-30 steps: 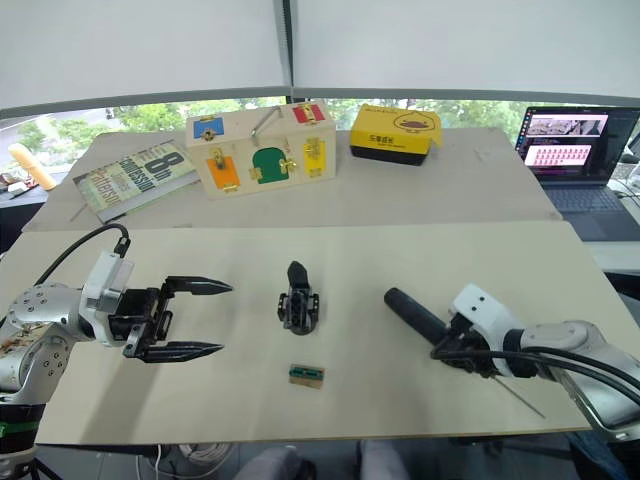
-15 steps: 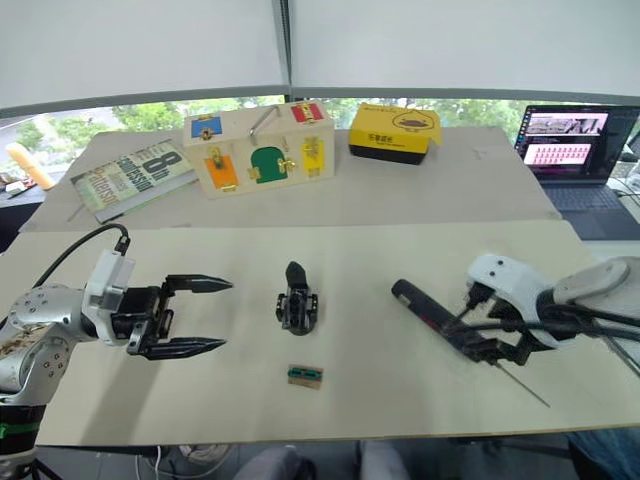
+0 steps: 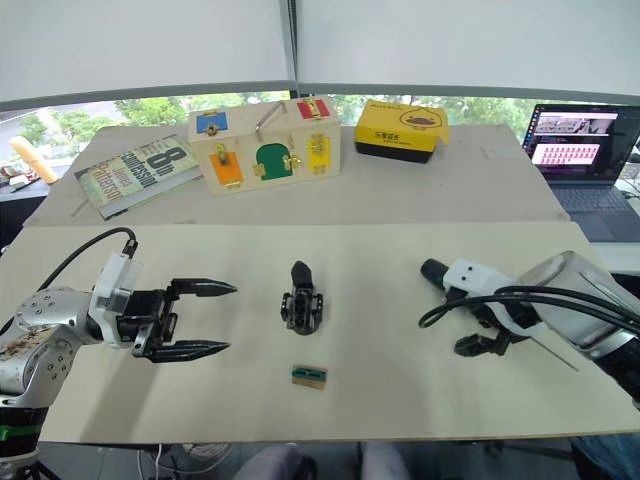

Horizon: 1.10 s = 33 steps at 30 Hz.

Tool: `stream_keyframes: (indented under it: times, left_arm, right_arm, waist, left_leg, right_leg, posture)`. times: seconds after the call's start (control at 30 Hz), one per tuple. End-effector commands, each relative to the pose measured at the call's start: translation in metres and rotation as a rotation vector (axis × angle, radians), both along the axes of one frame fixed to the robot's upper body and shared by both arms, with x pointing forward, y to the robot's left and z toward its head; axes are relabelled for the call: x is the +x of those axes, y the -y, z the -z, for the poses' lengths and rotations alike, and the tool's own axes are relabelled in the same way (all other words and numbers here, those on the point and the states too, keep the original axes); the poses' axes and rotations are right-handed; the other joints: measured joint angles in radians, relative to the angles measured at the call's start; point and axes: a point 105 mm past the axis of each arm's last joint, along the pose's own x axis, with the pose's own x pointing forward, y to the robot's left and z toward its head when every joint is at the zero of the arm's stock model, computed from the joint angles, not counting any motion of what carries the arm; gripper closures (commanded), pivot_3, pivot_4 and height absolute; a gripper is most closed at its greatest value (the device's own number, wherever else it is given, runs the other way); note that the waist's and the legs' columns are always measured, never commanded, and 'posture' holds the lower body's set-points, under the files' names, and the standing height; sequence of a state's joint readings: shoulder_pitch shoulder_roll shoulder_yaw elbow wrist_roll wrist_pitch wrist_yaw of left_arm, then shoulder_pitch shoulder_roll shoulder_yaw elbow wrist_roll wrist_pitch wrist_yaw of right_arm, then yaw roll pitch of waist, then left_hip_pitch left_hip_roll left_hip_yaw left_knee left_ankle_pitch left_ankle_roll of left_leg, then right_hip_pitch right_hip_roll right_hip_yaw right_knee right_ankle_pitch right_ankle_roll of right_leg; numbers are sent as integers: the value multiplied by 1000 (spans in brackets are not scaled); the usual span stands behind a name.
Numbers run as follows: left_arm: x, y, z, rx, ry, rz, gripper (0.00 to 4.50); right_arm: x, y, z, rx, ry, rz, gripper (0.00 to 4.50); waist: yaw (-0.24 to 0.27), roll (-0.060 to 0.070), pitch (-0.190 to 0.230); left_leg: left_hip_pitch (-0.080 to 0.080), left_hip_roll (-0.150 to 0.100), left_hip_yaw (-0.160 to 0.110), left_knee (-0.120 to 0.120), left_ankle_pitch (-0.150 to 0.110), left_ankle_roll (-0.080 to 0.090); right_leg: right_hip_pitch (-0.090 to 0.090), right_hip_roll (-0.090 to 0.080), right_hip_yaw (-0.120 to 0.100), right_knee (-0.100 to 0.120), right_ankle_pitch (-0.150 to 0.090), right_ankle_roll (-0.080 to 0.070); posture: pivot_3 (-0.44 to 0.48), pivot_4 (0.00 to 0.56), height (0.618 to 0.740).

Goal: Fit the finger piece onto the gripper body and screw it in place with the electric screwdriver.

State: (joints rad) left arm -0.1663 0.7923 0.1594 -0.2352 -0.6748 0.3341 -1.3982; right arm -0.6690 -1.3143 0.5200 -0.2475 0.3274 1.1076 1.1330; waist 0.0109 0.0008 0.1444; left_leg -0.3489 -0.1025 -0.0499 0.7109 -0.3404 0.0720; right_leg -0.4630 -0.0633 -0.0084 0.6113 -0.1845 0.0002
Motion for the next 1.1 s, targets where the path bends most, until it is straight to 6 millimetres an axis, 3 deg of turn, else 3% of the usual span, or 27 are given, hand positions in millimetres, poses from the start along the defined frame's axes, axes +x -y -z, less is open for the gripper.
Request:
stream_keyframes:
  times: [0.03,0.13,0.2,0.33,0.43,0.6,0.77,0.87,1.03,1.1]
  left_arm:
    - [-6,-3,-12,-5,34,-10,0]
    - [-8,-7,-12,2,25,-29,0]
    - [-8,-8,-11,4,22,-31,0]
    - [-4,-1,-11,-11,25,-21,0]
    - [-2,2,-13,-16,30,-14,0]
    - [-2,2,-16,-22,32,-20,0]
    - [-4,1,-15,-20,27,-22,0]
    - [-3,1,-15,-20,26,-22,0]
    - [-2,1,-15,-21,25,-18,0]
    - [-2,1,-15,-20,24,-16,0]
  right_arm:
    - [-1,0,-53,120,56,-33,41]
    - [16,37,-70,51,173,35,41]
    - [28,55,-68,0,215,49,41]
    - [64,84,-35,-45,273,100,41]
    - [70,84,-11,-14,212,99,41]
    - [67,77,8,2,118,44,41]
    - [55,68,12,40,-13,-6,41]
    - [55,61,9,67,-37,-14,779]
    - [61,65,8,14,-4,-11,2519]
    - [60,65,8,3,-8,-12,2583]
  waist:
    - [0,3,2]
    - [0,3,2]
    - [-1,3,2]
    - [-3,1,3]
    - [-8,2,4]
    - [-13,3,3]
    - [-14,3,4]
    - [-13,3,3]
    - [-15,3,3]
    - [-15,3,3]
  left_leg:
    - [0,0,0,0,0,0]
    - [0,1,-1,1,0,0]
    - [1,1,0,1,0,0]
    - [3,1,0,2,0,0]
    - [2,1,0,2,1,-1]
    - [-4,1,-1,2,1,-2]
    - [-3,1,-1,3,1,-3]
    - [-3,1,-2,3,1,-3]
    - [-3,1,-2,3,1,-3]
    - [-3,1,-2,3,1,-3]
  right_leg:
    - [0,0,0,0,0,0]
    - [1,0,1,0,0,-1]
    - [3,0,1,-1,0,-1]
    - [4,-1,1,0,1,-1]
    - [3,-1,1,1,1,-2]
    - [-4,-1,-1,3,2,-4]
    - [-2,-1,-1,3,2,-4]
    - [-2,-1,-1,3,2,-4]
    - [-2,-1,-1,3,2,-4]
    - [-2,-1,-1,4,2,-4]
  posture:
    - [0,150,740]
    - [0,150,740]
    - [0,150,740]
    - [0,150,740]
    - [0,150,740]
    - [0,150,740]
    - [0,150,740]
    - [0,150,740]
    - [0,150,740]
    - [0,150,740]
